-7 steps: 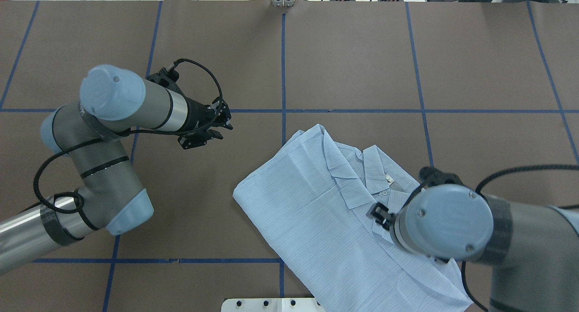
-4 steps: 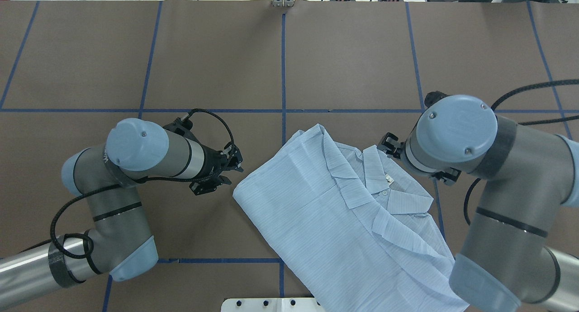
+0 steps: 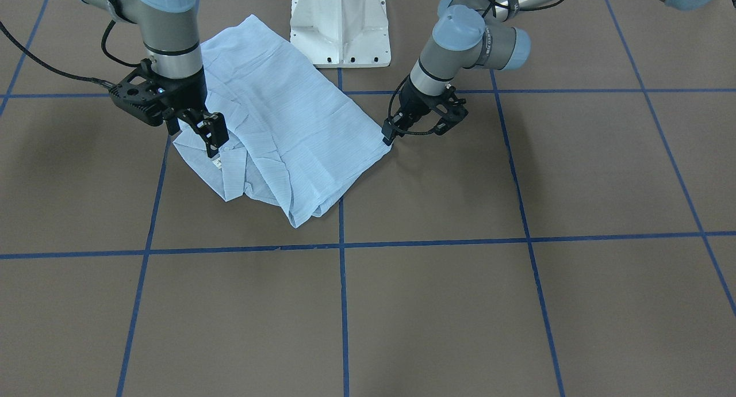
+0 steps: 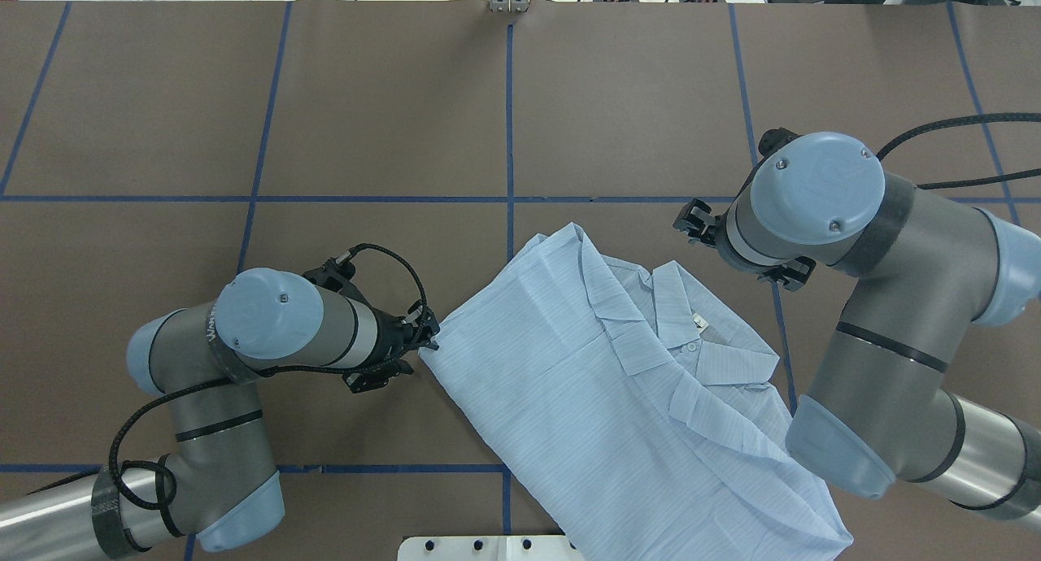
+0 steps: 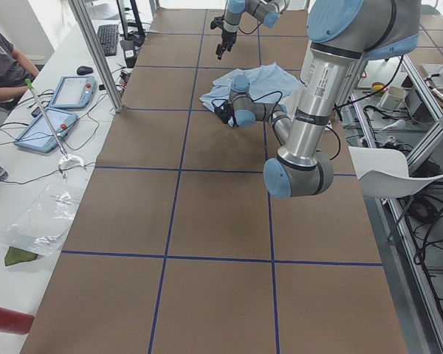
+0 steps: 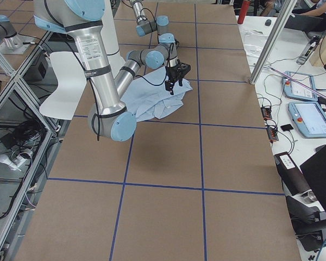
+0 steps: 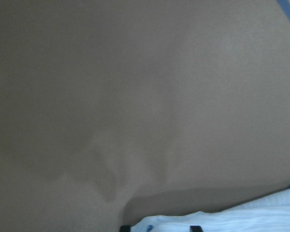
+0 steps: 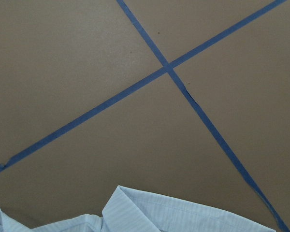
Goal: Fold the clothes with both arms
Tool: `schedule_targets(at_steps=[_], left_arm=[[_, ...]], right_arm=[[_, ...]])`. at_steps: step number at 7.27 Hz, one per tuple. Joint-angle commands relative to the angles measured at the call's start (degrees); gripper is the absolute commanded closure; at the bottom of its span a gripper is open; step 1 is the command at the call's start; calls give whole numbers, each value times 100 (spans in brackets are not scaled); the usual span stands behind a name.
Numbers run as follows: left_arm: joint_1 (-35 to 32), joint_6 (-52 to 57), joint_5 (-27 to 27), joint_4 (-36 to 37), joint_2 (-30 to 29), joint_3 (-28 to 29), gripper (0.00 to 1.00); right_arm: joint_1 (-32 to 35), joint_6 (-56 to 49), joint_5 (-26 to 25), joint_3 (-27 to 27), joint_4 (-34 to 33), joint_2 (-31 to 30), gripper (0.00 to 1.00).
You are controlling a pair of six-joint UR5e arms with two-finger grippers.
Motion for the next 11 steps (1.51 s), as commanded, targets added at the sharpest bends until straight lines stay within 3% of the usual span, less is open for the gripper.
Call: schedule_targets(at_steps=[1,3,5,8,9,11], left_arm=[[85,-1,11,6,-33,18,60],[76,-1,11,6,-33,27,100],[-29,25,20,6,-7,-113,100],[-905,952,3,6,-120,-44,100],[-1274,1384,-24,6,-260,183,100],[-1785,1843,-6,-265,-1100,1635,100]], right_arm=[[5,6,2,-65,33,-4,0],[5,-3,2,-65,33,-22,0],[5,-3,-6,-82,33,-22,0],[-3,-3,-6,-161,42,-22,0],[-3,6,-6,-162,42,-30,0],[-21,32,-15,-170,50,-22,0]])
